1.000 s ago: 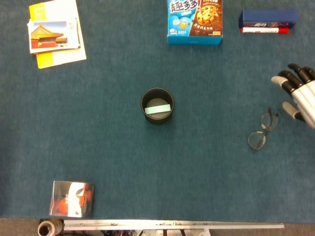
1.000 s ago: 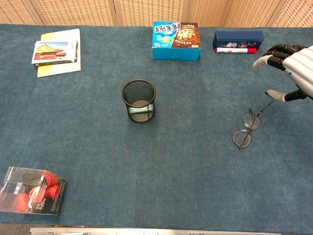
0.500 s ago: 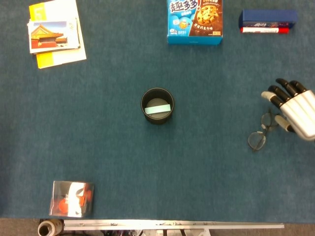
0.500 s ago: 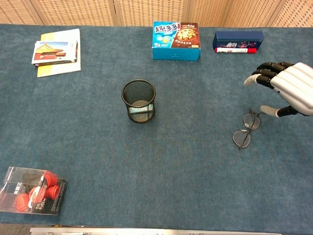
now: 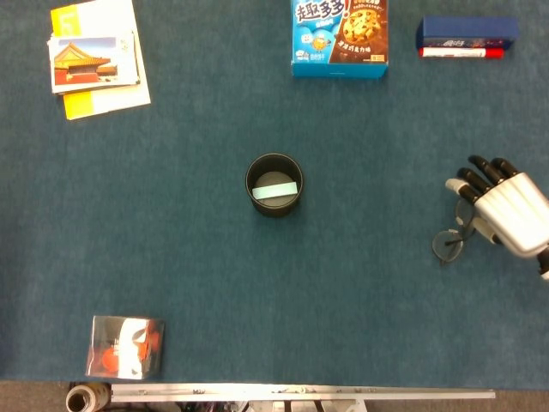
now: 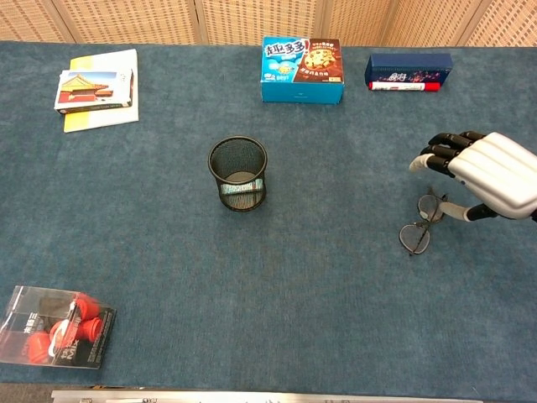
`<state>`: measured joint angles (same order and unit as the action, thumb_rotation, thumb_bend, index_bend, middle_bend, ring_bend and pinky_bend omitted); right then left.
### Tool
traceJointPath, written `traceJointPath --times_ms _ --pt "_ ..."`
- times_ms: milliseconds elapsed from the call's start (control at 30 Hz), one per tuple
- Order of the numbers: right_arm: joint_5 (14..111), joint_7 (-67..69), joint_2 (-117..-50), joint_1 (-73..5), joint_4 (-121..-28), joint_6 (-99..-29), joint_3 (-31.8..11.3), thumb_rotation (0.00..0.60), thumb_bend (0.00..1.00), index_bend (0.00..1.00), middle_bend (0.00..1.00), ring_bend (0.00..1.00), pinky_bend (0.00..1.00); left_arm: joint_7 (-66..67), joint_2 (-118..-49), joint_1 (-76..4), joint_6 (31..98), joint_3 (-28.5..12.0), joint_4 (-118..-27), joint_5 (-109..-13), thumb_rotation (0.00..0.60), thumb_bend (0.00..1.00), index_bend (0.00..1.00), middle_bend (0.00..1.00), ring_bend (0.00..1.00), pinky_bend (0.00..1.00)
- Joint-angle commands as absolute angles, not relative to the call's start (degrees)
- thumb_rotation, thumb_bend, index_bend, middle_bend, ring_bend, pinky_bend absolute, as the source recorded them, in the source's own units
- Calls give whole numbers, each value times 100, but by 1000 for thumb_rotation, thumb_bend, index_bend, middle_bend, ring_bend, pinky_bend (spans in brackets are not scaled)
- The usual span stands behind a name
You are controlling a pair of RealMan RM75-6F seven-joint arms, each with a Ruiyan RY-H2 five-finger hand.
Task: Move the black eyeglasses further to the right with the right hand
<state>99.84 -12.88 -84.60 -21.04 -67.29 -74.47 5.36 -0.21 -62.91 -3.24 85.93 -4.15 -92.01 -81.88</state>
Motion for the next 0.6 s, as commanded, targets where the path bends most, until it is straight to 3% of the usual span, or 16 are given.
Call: traceJointPath --times_ms 33,600 --pt "9992 -1309 -8488 -2100 -6696 -7416 559 600 199 307 316 186 305 -23 -6289 -324 8591 -414 -9201 -8188 600 482 527 374 412 515" --pt "9894 -1375 -8586 -2076 -6531 -7142 637 600 199 307 316 186 305 -32 -6285 -322 8596 -415 -9207 -8191 600 482 527 374 412 515"
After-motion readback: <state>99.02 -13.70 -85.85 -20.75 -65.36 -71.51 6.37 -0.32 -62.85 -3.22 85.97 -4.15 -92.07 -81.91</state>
